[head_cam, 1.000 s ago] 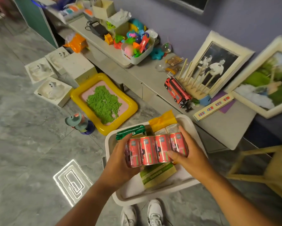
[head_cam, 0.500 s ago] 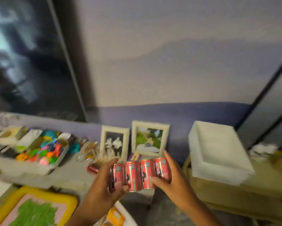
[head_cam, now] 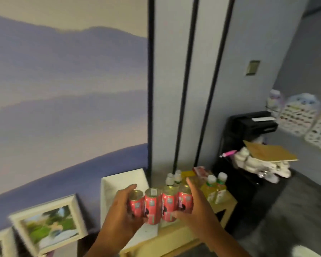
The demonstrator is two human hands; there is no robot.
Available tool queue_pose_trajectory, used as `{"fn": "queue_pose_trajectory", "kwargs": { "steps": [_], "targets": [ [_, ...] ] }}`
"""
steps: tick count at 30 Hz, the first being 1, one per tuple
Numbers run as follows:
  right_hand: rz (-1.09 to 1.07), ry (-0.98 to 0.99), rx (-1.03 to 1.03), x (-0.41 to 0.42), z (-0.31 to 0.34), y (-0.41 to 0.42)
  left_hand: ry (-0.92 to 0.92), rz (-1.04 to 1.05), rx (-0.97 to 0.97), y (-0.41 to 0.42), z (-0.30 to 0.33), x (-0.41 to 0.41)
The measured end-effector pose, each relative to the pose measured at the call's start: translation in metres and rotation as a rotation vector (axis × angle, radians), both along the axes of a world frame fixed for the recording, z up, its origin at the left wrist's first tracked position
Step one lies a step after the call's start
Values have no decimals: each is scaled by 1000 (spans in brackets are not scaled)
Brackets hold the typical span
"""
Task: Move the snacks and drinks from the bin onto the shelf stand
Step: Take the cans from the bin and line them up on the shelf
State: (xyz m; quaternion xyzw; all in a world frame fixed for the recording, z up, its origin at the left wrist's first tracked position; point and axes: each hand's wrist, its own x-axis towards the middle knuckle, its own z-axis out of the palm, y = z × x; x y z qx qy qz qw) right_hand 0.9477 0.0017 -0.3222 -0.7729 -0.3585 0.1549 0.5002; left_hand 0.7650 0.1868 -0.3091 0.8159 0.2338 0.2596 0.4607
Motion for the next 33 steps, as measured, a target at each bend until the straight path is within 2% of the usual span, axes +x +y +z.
{"fn": "queue_pose_trajectory", "kwargs": {
  "steps": [3, 7, 13, 19, 24, 33],
  "targets": [
    [-59, 23, -54, 45, -15, -22, 11, -49, 94, -14, -15, 55],
    [-102, -29, -158, 89, -43, -32, 130, -112, 255, -18, -44, 111],
    [-140, -66, -307, 137, -83, -7, 326, -100, 240, 6, -99, 176],
    [-108, -93, -487, 176, -120, 39, 475, 47, 265, 14, -128, 212],
    [-120, -15, -575, 193, -149, 62, 531, 117, 187, 20, -164, 229],
    [-135, 60, -579, 227, -192, 70, 423, 270, -72, 24, -229, 255]
  ]
}}
